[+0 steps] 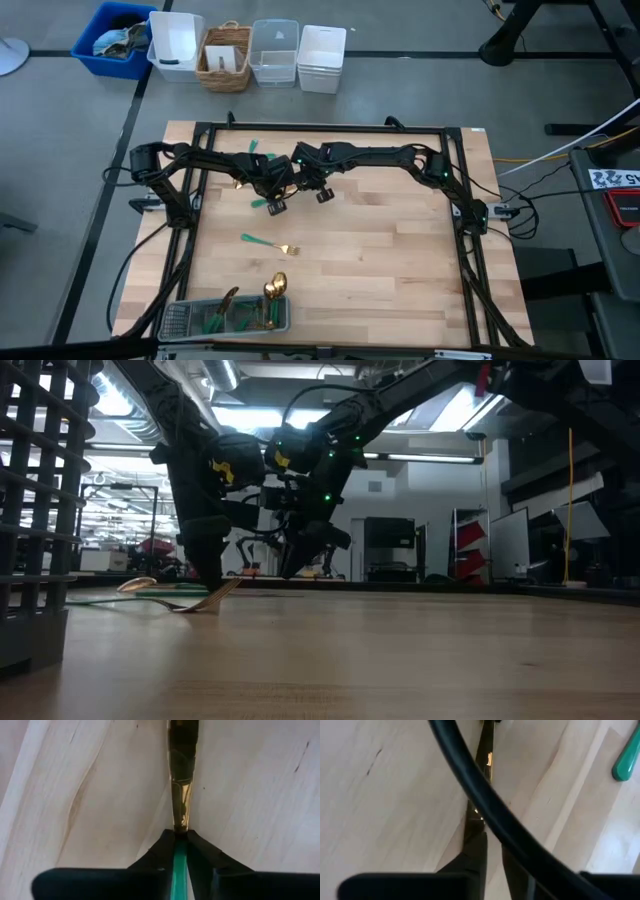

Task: Sort silverware
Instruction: Put the bottom knife into the cutlery rack

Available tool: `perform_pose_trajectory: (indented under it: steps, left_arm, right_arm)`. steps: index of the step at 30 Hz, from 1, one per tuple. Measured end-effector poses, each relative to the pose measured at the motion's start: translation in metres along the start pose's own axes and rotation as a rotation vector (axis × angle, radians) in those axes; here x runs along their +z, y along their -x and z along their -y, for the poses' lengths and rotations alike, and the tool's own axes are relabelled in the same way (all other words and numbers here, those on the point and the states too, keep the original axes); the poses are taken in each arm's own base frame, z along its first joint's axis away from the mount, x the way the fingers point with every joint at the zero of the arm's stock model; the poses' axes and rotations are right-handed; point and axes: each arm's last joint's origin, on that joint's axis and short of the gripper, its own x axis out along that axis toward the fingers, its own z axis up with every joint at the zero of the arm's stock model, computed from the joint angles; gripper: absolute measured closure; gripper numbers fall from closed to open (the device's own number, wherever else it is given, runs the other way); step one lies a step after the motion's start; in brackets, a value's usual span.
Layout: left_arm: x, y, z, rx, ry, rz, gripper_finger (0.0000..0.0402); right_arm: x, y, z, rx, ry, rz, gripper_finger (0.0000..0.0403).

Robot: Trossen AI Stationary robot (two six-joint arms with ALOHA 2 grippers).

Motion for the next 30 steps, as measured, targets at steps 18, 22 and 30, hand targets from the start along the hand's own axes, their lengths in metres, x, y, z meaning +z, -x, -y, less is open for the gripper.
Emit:
perform_pose_trajectory:
  steps: [18,22,30]
  left_arm:
    - [0.001,-0.001,-0.006,-0.144,0.000,0.007,0.0383]
    - [0.000,-0.002,-0.005,-0.233,0.000,0.006,0.0379]
    - [-0.001,-0.001,-0.001,-0.420,-0.027,-0.002,0.0380]
  right_arm:
    - [-0.001,-0.002,-0.009,0.182,-0.161,0.070,0.0245]
    - [-0.002,-0.002,-0.010,0.196,-0.221,0.051,0.0250]
    - [-0.018,0.003,-0.026,0.340,-0.254,-0.144,0.0253]
